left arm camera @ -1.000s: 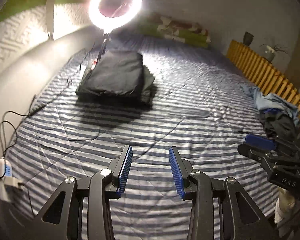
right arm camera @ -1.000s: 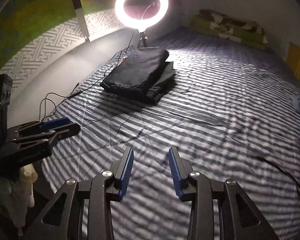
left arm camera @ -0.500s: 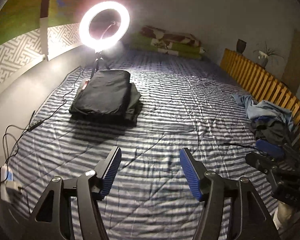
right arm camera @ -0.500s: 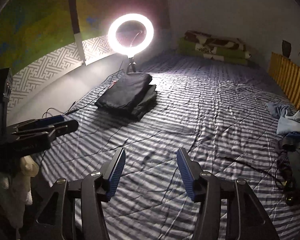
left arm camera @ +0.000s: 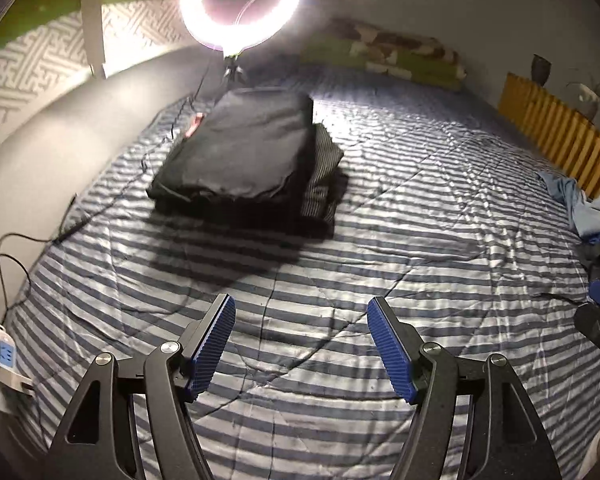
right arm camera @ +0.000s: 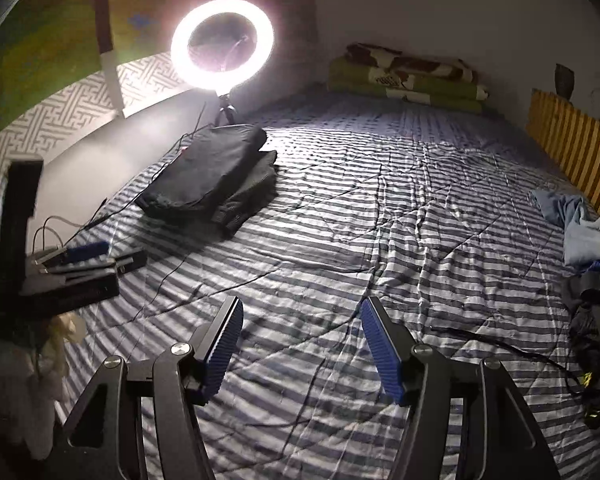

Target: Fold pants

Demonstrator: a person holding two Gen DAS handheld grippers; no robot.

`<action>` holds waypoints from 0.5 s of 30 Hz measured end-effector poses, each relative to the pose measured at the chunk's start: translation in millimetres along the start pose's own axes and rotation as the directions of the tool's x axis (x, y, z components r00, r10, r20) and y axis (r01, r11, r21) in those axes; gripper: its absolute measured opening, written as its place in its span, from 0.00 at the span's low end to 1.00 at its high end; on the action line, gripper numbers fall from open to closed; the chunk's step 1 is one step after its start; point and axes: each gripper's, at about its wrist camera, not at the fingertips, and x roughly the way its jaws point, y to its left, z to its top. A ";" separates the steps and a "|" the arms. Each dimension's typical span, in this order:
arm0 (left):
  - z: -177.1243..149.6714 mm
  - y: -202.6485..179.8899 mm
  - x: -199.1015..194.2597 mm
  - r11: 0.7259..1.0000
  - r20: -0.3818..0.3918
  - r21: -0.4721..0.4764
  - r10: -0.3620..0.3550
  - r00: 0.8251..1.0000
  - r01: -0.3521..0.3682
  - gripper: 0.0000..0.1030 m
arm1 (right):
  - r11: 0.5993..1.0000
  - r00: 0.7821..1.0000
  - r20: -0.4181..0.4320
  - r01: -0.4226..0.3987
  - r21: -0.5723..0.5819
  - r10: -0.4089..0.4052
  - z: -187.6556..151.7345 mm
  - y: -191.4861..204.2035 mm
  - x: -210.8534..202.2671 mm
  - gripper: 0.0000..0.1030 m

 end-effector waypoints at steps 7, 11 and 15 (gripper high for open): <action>1.4 5.5 4.2 1.000 0.016 -0.021 0.009 1.000 -0.009 0.70 | 1.000 0.999 -0.044 0.011 0.011 -0.011 -14.1 -5.6 20.8 0.56; -1.0 13.0 -6.5 0.999 0.047 -0.024 0.042 0.998 -0.041 0.70 | 1.000 0.999 -0.051 0.001 0.012 0.000 -16.4 -2.2 22.7 0.56; -3.2 21.5 -11.8 0.998 0.044 -0.050 0.042 0.998 -0.039 0.70 | 1.000 1.000 -0.015 -0.003 -0.012 0.003 -15.0 7.1 12.2 0.56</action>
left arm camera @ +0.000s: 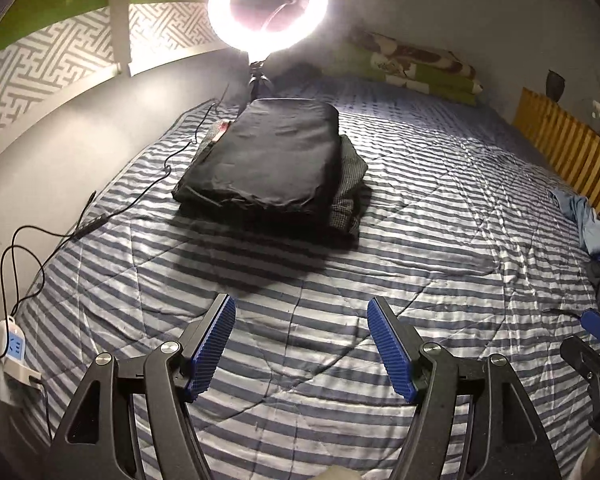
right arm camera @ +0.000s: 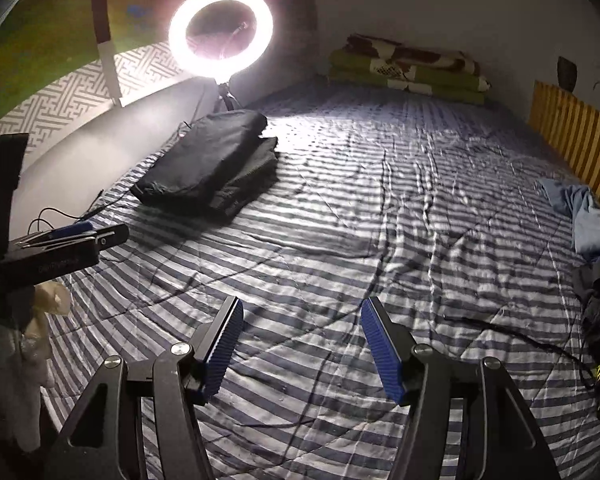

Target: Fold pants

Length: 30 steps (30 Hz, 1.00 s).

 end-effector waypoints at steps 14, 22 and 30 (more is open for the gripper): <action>-3.0 -11.3 -14.7 0.999 0.038 0.023 -0.029 0.999 0.028 0.75 | 1.000 0.999 0.038 -0.005 -0.026 0.006 0.9 13.6 -12.9 0.56; -3.9 -14.5 -14.8 0.999 0.042 0.032 -0.021 0.999 0.020 0.77 | 1.000 1.000 0.013 -0.018 0.000 0.018 -1.5 8.3 -7.8 0.58; -5.7 -17.4 -16.4 0.999 0.044 0.036 -0.018 0.999 0.016 0.78 | 1.000 1.000 0.013 -0.014 -0.005 0.014 -2.6 9.4 -6.8 0.59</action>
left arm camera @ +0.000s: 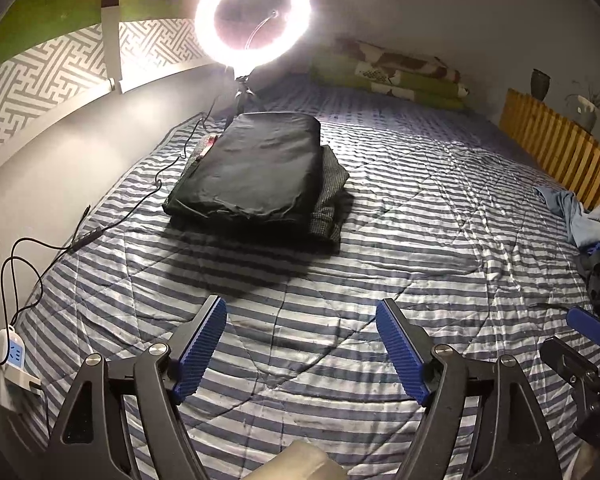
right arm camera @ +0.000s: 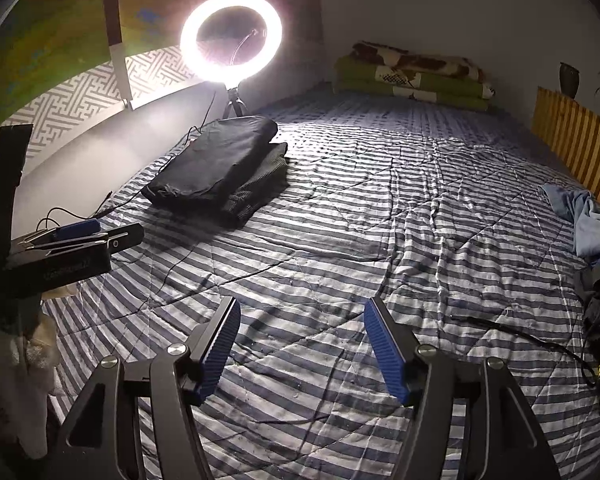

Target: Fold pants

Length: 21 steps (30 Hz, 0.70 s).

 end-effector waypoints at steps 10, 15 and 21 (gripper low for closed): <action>-1.6 -3.8 0.5 1.000 -0.003 0.001 0.002 1.000 -0.002 0.79 | 1.000 1.000 -0.002 0.014 -0.002 -0.014 -2.4 2.5 3.1 0.61; -1.3 -2.7 2.4 1.000 -0.016 -0.008 -0.010 1.000 0.010 0.79 | 1.000 1.000 0.000 0.016 0.003 -0.016 -2.4 0.1 2.6 0.62; -0.9 -1.7 3.2 1.000 -0.016 -0.004 -0.011 1.000 0.011 0.79 | 1.000 1.000 -0.004 0.015 0.003 -0.015 -2.3 -1.1 3.6 0.63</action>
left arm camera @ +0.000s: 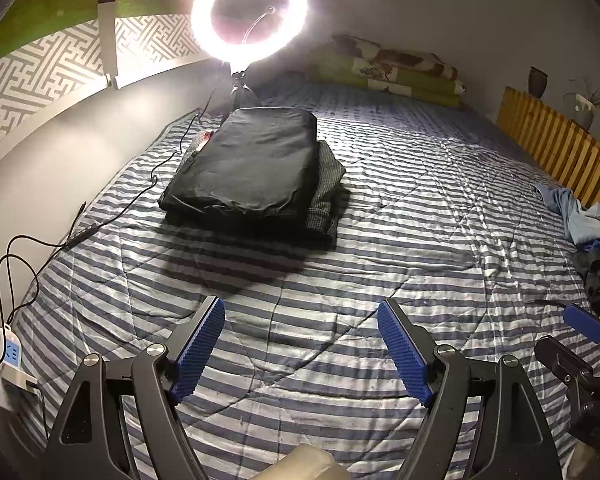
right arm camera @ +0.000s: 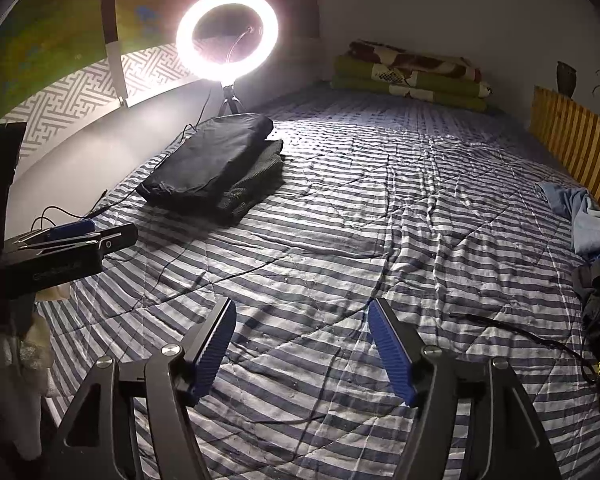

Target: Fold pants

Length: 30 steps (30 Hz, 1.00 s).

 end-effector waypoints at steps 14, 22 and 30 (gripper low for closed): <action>-1.5 2.9 2.8 1.000 -0.008 0.008 -0.004 1.000 0.004 0.80 | 1.000 1.000 -0.003 -0.001 0.000 0.001 -0.7 -0.2 0.7 0.64; -2.1 4.6 3.9 1.000 -0.014 0.013 -0.012 1.000 0.012 0.80 | 1.000 1.000 -0.003 -0.001 -0.001 0.001 -0.7 -0.2 0.7 0.64; -3.9 4.3 5.7 0.999 -0.006 0.033 -0.017 1.000 0.017 0.80 | 1.000 1.000 -0.012 0.001 0.010 0.000 -3.3 -1.6 3.5 0.64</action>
